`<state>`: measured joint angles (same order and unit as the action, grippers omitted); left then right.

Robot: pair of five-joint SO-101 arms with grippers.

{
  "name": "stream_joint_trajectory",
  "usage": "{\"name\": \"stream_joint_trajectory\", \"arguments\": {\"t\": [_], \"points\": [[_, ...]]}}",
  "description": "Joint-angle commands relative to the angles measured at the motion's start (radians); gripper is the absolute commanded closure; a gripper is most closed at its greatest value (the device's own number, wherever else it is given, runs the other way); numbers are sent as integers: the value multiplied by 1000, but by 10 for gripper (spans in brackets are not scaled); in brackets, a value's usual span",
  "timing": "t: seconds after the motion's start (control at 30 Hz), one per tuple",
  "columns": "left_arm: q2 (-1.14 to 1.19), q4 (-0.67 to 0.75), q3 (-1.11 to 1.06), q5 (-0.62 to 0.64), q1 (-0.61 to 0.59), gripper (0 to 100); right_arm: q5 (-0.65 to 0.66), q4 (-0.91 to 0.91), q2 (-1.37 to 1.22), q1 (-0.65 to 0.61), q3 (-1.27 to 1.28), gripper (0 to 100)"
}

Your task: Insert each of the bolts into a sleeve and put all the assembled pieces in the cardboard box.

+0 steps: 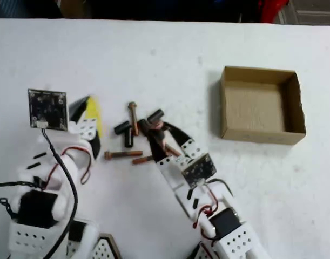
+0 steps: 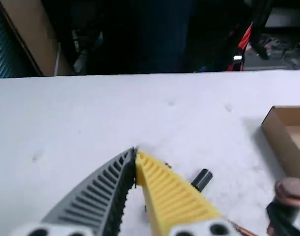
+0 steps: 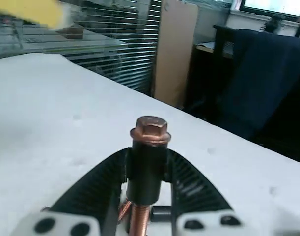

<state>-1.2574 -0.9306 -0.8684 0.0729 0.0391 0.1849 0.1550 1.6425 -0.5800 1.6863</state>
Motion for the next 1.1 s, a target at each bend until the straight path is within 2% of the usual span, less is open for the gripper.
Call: {"name": "stream_joint_trajectory", "arguments": {"t": [0.0,0.13,0.27,0.53,1.07], "points": [[-12,-127,46,-84,-62,976,6,21,13,54,9,983],[-42,-249,40,-89,-77,976,12,47,13,64,9,983],[-179,-310,-3,-89,-81,976,12,51,13,64,9,983],[-398,-316,-241,-135,-82,976,12,65,13,64,9,983],[-522,-318,-631,-140,-82,976,12,108,13,64,9,983]]}}
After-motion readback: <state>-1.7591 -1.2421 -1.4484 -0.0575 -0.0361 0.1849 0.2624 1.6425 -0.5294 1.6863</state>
